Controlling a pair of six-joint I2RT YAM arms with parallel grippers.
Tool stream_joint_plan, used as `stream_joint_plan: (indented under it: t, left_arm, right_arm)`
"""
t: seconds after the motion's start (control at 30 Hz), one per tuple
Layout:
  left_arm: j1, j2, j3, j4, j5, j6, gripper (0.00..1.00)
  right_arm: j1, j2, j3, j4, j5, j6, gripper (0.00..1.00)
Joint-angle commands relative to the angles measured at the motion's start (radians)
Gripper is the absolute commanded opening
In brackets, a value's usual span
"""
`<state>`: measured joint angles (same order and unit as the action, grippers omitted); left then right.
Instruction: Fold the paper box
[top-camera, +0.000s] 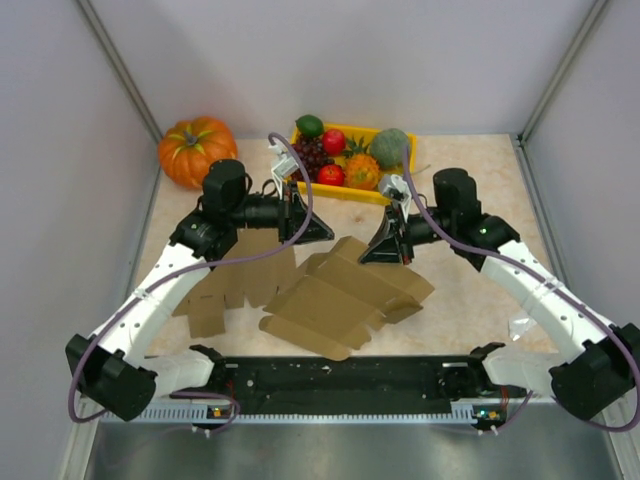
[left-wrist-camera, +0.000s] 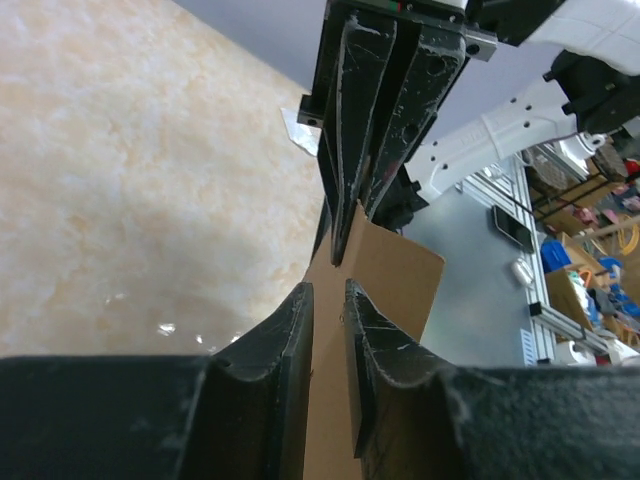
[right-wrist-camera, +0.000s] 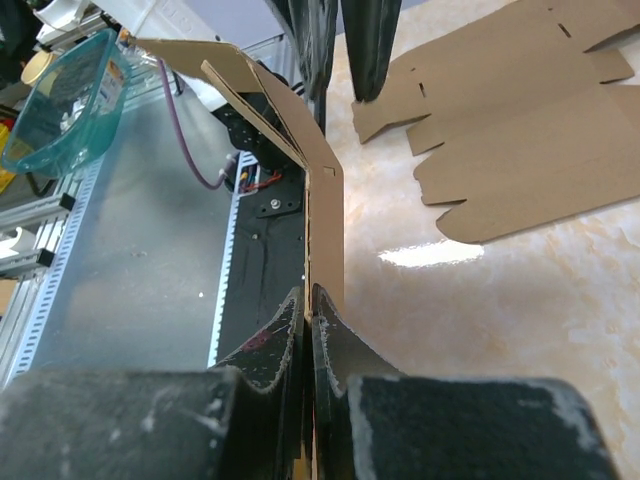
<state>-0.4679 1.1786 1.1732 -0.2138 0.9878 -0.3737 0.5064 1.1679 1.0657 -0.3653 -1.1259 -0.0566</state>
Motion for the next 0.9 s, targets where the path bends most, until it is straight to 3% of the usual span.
stream_joint_plan:
  t: [0.0, 0.17, 0.43, 0.5, 0.63, 0.77, 0.83, 0.87]
  left_arm:
    - [-0.012, -0.007, -0.006, 0.132, 0.127, -0.014, 0.24]
    - [-0.046, 0.010, -0.029, 0.205, 0.149, -0.048, 0.38]
    - [-0.077, 0.087, 0.009, 0.162, 0.120, -0.010, 0.34]
    - [-0.077, 0.107, 0.022, 0.157, 0.123, -0.002, 0.30]
    - [-0.078, 0.113, 0.045, 0.143, 0.118, 0.004, 0.00]
    - [-0.052, 0.033, 0.022, 0.128, 0.058, 0.017, 0.02]
    - [0.030, -0.023, -0.001, 0.123, 0.042, -0.049, 0.37]
    - [0.066, -0.055, -0.047, 0.120, 0.010, -0.059, 0.80]
  right_arm:
    - [0.006, 0.009, 0.063, 0.014, -0.048, -0.019, 0.00]
    - [0.014, 0.026, 0.085, 0.019, -0.038, -0.011, 0.00]
    - [0.047, 0.036, 0.097, 0.060, -0.044, 0.026, 0.00]
    - [0.052, 0.030, 0.096, 0.066, -0.046, 0.032, 0.00]
    - [0.052, 0.015, 0.085, 0.094, -0.035, 0.049, 0.00]
    - [0.029, 0.012, 0.079, 0.095, -0.002, 0.081, 0.00]
    - [-0.003, 0.012, 0.074, 0.097, -0.021, 0.100, 0.00]
    - [-0.011, 0.010, 0.073, 0.098, -0.028, 0.104, 0.00]
